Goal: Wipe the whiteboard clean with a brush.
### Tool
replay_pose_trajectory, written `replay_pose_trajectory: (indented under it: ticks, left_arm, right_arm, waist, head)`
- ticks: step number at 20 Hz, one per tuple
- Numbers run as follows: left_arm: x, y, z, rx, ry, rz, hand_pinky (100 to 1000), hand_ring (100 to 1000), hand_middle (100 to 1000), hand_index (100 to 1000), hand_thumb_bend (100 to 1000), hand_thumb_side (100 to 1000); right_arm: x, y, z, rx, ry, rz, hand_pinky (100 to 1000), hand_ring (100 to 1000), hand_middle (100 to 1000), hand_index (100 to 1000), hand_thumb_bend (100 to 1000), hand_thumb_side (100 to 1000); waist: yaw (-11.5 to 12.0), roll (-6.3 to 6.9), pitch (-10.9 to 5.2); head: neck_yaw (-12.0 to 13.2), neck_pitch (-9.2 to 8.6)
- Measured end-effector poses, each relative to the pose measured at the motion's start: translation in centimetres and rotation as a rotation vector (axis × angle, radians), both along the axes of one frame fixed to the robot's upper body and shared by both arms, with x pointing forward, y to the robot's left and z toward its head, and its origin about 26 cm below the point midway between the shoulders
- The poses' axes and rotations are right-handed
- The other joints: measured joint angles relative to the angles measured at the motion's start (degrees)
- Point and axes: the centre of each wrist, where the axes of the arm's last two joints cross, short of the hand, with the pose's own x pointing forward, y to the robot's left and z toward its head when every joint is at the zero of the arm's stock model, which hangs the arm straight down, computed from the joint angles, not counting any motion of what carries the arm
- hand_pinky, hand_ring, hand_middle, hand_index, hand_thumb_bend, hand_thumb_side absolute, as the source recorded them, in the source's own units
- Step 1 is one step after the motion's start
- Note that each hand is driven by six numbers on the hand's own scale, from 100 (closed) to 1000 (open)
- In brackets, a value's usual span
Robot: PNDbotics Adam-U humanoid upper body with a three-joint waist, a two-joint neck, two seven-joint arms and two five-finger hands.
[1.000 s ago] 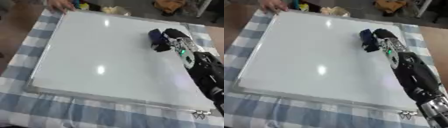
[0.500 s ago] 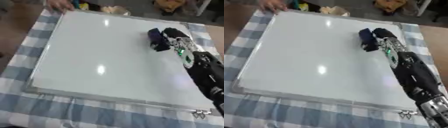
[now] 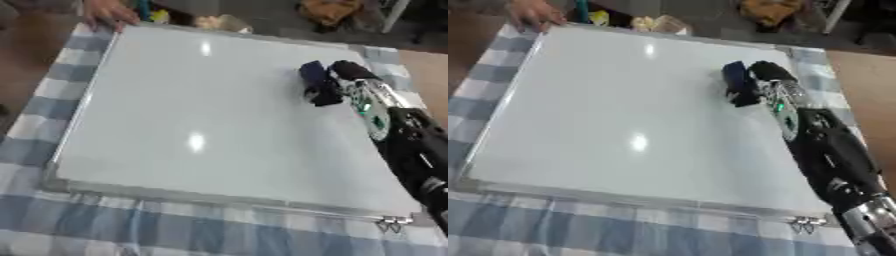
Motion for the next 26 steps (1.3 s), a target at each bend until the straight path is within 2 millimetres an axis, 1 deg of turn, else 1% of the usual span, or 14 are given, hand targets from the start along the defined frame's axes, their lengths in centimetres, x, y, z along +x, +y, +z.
replay_pose_trajectory:
  ticks: [12, 21, 26]
  left_arm:
    - [-0.01, 0.0, -0.01, 0.0, 0.0, 0.0, 553, 470, 552, 680, 680, 944]
    - [-0.01, 0.01, -0.03, 0.0, 0.001, 0.0, 553, 468, 551, 680, 680, 943]
    - [-0.03, 0.02, -0.05, -0.001, 0.002, 0.0, 553, 468, 551, 680, 680, 943]
  right_arm:
    - [-0.27, -0.81, -0.36, 0.013, 0.008, -0.027, 601, 580, 525, 428, 100, 518]
    - [-0.52, -0.89, -0.95, 0.009, 0.035, -0.016, 605, 580, 525, 428, 117, 521]
    - [-0.74, -0.59, -1.03, 0.0, 0.049, 0.017, 606, 581, 525, 428, 118, 521]
  waist:
    - [-0.57, 0.13, -0.19]
    - [-1.36, 0.13, -0.79]
    - [-1.65, 0.13, -1.04]
  head:
    - [0.07, 0.0]
    - [0.25, 0.0]
    - [0.26, 0.0]
